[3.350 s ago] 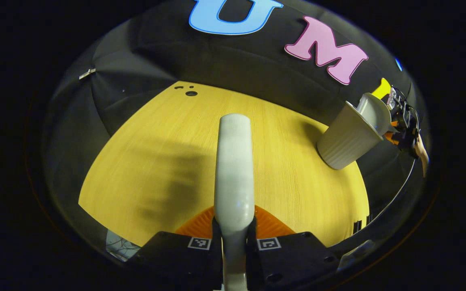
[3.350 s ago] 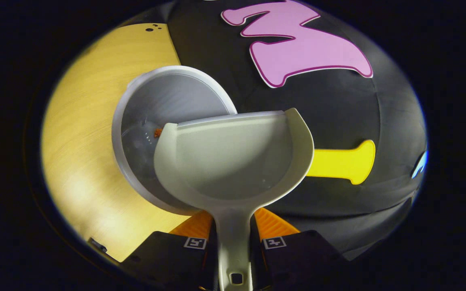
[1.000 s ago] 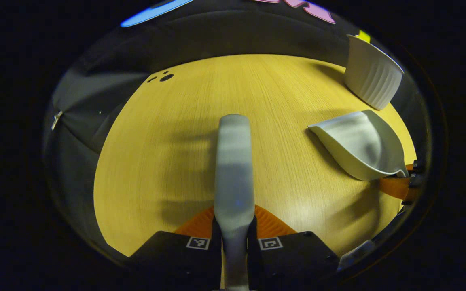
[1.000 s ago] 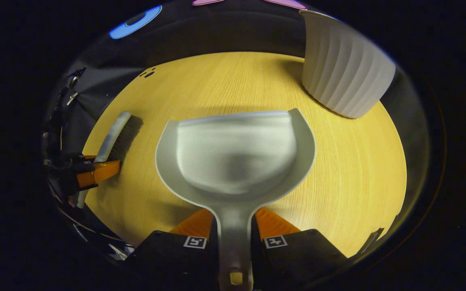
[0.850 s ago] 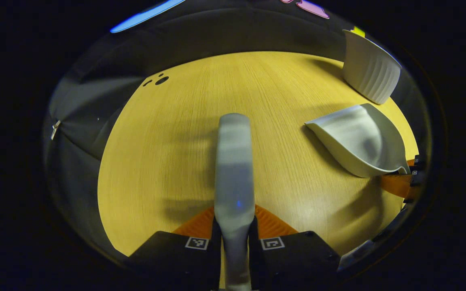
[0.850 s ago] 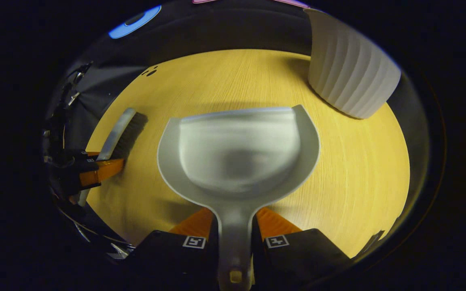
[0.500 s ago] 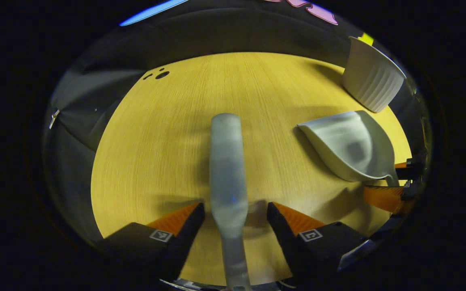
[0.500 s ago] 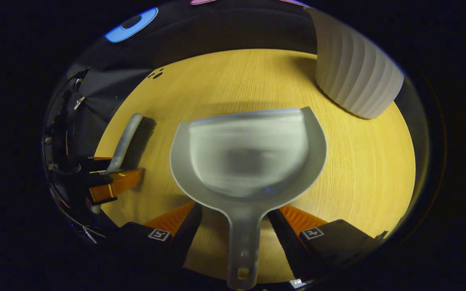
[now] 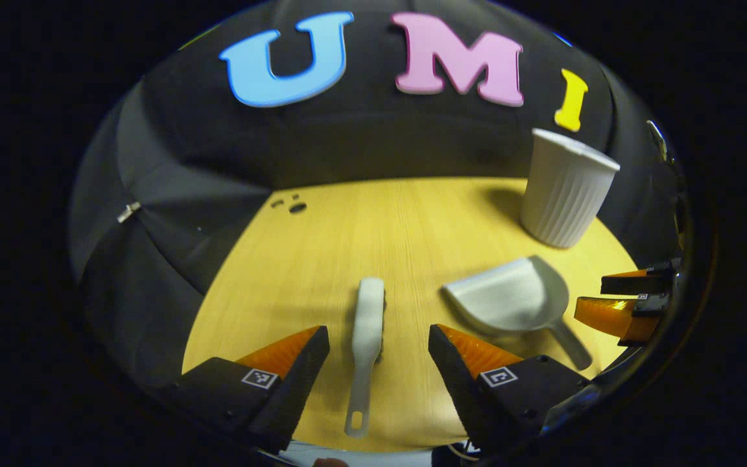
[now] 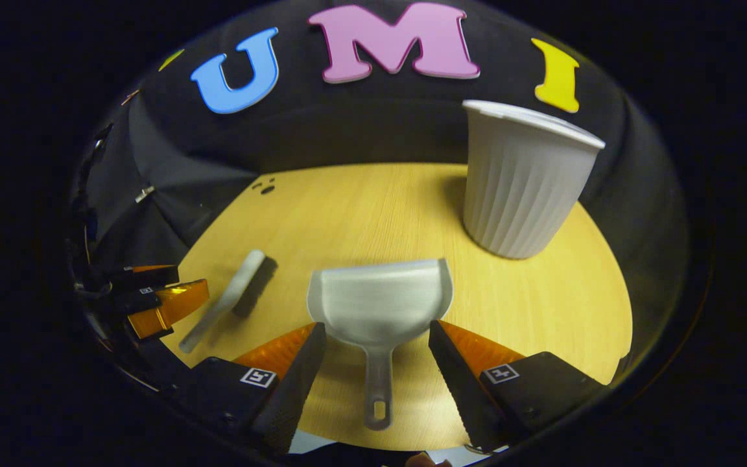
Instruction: Pick up the small broom and dustpan from the desktop, sweep the trash into the dustpan with the broom, and then empty the trash into the garbage bin.
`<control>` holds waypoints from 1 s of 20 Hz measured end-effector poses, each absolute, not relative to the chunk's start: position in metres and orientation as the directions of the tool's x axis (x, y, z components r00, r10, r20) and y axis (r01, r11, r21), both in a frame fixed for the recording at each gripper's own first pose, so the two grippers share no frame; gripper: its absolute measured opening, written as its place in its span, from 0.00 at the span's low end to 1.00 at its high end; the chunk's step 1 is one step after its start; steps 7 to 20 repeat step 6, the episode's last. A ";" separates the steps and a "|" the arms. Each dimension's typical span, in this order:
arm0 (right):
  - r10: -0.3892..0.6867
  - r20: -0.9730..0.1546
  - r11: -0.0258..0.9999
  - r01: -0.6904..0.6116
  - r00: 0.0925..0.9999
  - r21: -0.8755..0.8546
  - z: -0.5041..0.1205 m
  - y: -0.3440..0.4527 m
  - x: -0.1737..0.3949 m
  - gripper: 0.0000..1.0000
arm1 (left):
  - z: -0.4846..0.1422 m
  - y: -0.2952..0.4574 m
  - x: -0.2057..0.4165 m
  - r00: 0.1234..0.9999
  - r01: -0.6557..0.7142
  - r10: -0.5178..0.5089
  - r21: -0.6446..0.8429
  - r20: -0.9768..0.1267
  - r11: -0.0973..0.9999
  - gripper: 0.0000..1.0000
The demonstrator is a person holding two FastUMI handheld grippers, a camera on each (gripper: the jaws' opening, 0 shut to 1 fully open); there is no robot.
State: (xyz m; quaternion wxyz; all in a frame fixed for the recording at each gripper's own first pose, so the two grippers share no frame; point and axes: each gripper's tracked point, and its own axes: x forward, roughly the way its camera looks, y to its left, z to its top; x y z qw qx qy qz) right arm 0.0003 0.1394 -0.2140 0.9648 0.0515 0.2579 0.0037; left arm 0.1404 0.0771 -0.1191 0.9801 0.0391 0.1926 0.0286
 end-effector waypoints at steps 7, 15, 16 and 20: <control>0.003 -0.195 0.998 0.011 0.981 0.068 -0.094 0.132 -0.029 0.99 | -0.006 0.066 0.086 0.999 -0.025 0.027 0.056 -0.037 0.998 0.97; 0.003 -0.195 0.998 0.011 0.981 0.068 -0.094 0.132 -0.029 0.99 | -0.006 0.066 0.086 0.999 -0.025 0.027 0.056 -0.037 0.998 0.97; 0.003 -0.195 0.998 0.011 0.981 0.068 -0.094 0.132 -0.029 0.99 | -0.006 0.066 0.086 0.999 -0.025 0.027 0.056 -0.037 0.998 0.97; 0.003 -0.195 0.998 0.011 0.981 0.068 -0.094 0.132 -0.029 0.99 | -0.006 0.066 0.086 0.999 -0.025 0.027 0.056 -0.037 0.998 0.97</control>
